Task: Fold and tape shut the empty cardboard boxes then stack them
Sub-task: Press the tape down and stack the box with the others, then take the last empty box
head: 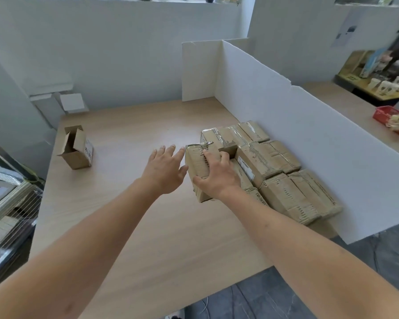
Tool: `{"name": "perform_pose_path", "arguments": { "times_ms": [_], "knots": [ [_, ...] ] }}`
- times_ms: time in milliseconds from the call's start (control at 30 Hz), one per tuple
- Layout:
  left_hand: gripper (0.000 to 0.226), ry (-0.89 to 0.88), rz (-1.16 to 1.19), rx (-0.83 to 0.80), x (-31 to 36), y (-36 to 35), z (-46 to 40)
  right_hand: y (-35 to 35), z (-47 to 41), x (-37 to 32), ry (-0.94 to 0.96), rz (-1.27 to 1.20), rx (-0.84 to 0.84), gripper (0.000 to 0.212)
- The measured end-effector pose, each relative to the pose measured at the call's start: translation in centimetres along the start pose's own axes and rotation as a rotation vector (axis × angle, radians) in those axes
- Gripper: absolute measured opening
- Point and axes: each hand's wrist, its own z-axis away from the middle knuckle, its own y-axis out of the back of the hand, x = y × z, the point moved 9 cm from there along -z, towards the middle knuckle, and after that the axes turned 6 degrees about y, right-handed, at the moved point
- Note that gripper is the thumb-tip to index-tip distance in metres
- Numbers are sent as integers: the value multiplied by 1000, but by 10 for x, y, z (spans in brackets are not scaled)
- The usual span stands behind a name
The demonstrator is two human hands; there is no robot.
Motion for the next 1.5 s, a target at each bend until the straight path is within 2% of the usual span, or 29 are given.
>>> {"name": "perform_pose_path", "arguments": {
  "times_ms": [500, 900, 1200, 1500],
  "knots": [
    [64, 41, 10, -109, -45, -68, -126, -63, -131, 32, -54, 37, -48, 85],
    [61, 235, 127, -148, -67, -158, -210, -153, -254, 72, 34, 31, -50, 84],
    [51, 290, 181, -167, -70, -219, -234, -214, -284, 101, 76, 102, -82, 78],
    [52, 309, 179, -171, -74, -228, -235, -230, -296, 97, 137, 265, -98, 83]
  ]
}}
